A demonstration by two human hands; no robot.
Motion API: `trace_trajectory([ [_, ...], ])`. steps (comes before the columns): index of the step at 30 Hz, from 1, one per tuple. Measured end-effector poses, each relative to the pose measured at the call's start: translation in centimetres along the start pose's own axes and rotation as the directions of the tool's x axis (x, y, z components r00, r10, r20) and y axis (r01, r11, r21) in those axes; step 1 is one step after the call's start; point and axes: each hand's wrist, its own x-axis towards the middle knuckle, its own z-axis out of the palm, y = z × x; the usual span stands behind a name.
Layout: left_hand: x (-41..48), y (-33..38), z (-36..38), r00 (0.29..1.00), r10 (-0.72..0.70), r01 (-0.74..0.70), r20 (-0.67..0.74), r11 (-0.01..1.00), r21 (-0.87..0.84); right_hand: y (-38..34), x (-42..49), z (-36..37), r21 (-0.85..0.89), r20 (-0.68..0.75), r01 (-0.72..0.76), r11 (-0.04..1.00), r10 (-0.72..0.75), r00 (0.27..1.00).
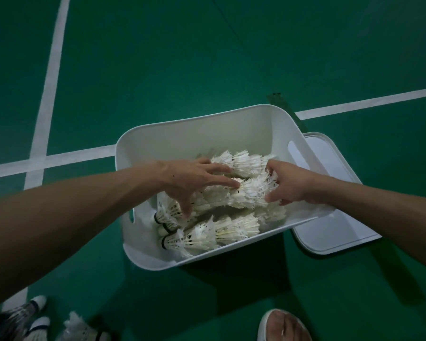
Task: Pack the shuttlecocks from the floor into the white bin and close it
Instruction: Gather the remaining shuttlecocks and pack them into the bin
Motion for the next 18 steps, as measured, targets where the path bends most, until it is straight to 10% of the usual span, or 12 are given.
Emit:
trace_trajectory([
  [18, -3.3, 0.8, -1.5, 0.965, -0.152, 0.118, -0.212, 0.979, -0.164, -4.8, -3.3, -2.3, -0.669, -0.189, 0.029, 0.743, -0.209, 0.959],
])
